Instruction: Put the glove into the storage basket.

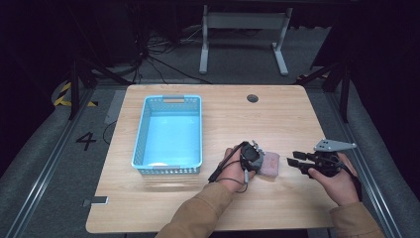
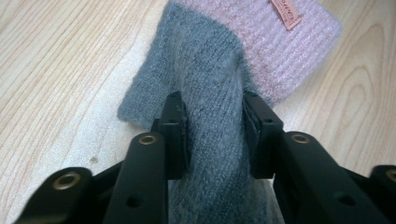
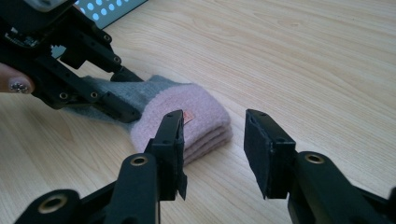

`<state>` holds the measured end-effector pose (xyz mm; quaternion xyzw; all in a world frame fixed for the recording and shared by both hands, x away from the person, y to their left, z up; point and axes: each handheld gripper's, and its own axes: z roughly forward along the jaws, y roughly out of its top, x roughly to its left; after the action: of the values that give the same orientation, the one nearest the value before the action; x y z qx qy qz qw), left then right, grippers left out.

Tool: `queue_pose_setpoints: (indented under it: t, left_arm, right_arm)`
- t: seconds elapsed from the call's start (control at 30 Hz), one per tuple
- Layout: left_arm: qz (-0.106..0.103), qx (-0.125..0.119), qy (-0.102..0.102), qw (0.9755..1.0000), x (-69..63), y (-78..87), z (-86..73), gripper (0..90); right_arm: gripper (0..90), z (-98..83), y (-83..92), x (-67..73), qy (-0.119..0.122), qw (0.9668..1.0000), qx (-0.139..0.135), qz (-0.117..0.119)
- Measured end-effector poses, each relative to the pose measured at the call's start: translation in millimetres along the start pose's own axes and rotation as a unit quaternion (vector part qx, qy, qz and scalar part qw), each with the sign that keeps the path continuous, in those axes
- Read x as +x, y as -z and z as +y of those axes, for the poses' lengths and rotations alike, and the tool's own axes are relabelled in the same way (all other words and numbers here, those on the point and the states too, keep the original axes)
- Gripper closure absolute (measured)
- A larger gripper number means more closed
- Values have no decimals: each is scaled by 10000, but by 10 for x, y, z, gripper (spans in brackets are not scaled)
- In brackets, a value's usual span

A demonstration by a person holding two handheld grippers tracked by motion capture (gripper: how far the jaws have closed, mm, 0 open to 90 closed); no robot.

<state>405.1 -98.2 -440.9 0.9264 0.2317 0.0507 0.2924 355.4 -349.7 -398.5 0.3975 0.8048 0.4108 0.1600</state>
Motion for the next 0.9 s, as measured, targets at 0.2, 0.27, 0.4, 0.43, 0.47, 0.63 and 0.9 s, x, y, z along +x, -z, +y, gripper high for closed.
queue_pose_setpoints:
  t: [0.2, 0.27, 0.4, 0.43, 0.47, 0.63, 0.9]
  left_arm:
    - [-17, 148, -131, 9998, -45, 100, 28, 693]
    - [-14, 101, -144, 9998, -37, 173, 29, 693]
    - [-13, -8, -136, 9999, 10, 366, 37, 692]
    - [-12, -32, -147, 9999, 25, 418, 36, 692]
    - [5, -75, -141, 9999, 36, 469, 31, 691]
    - [5, -199, -140, 9997, 111, 727, 9, 688]
    - [175, -352, -153, 9991, 259, 1109, -88, 685]
  right_arm:
    - [592, 25, 28, -39, -57, 9999, -112, -34]
    - [593, 38, 32, -50, -50, 9999, -132, -26]
    - [593, 66, 26, -73, -62, 9998, -176, -28]
    - [593, 74, 21, -78, -70, 9998, -176, -19]
    - [593, 82, 15, -81, -72, 9998, -169, -16]
    - [591, 93, -34, -94, -67, 9999, -108, 29]
    - [591, 94, -126, -108, -95, 9999, 92, 110]
